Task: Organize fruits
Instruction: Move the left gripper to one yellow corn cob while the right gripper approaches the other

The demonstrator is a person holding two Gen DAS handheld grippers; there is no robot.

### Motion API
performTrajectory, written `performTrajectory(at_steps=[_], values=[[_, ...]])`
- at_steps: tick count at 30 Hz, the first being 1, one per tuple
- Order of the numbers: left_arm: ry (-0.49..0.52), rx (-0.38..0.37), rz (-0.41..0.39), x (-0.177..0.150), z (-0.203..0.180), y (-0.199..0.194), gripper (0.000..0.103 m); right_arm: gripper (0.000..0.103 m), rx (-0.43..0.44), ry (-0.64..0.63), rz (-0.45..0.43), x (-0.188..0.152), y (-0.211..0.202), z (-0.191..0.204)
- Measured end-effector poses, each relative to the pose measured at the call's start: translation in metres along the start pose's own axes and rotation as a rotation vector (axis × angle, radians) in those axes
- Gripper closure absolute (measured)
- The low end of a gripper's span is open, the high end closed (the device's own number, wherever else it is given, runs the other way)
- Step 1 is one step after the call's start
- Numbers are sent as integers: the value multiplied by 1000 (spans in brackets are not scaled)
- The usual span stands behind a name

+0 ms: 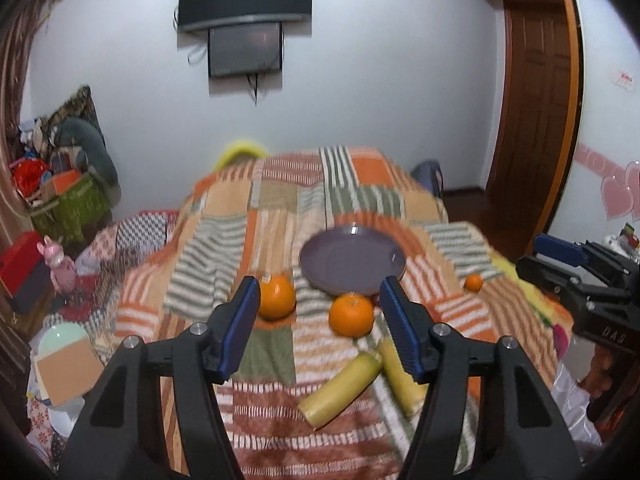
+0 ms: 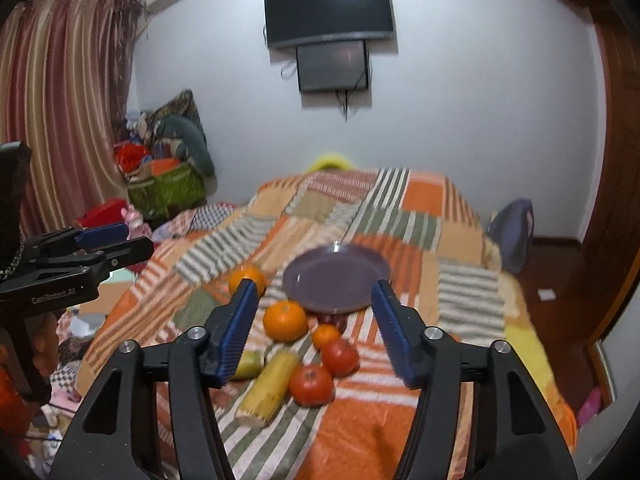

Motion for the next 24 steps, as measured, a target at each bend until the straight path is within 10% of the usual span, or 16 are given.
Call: performTrajectory(at_steps=[24], values=[[166, -156, 460, -107, -32, 113, 40, 57, 170, 144, 417, -79, 89, 9]])
Point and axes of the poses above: each gripper's, at about its wrist camera, not at the fingertips, and y roughly the way its jaws point, z to its left, x to its top, the point moved 3 cm from there along y, roughly the way its jaws point, and after that the axes turned 12 degrees about x, right-handed, at the moved point
